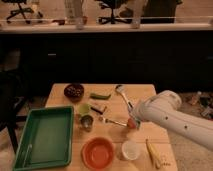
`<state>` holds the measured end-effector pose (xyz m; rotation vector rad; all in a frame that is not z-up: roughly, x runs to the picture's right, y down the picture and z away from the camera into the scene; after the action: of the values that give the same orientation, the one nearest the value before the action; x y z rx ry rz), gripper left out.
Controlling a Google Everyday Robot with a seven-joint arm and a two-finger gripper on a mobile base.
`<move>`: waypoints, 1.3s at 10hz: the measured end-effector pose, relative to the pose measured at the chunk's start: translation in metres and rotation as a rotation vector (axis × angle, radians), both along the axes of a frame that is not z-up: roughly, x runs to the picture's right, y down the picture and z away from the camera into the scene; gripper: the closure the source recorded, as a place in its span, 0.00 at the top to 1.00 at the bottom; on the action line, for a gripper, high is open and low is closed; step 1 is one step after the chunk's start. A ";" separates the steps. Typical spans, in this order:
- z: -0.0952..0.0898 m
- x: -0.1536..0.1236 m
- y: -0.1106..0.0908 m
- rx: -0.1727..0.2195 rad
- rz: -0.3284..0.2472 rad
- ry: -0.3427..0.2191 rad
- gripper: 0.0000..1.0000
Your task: Place towel in table surface
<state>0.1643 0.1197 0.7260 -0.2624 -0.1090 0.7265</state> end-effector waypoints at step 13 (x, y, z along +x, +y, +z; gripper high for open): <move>0.055 0.068 0.036 -0.135 0.157 0.174 0.00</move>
<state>0.2325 0.1554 0.7807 -0.3201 0.0862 0.9114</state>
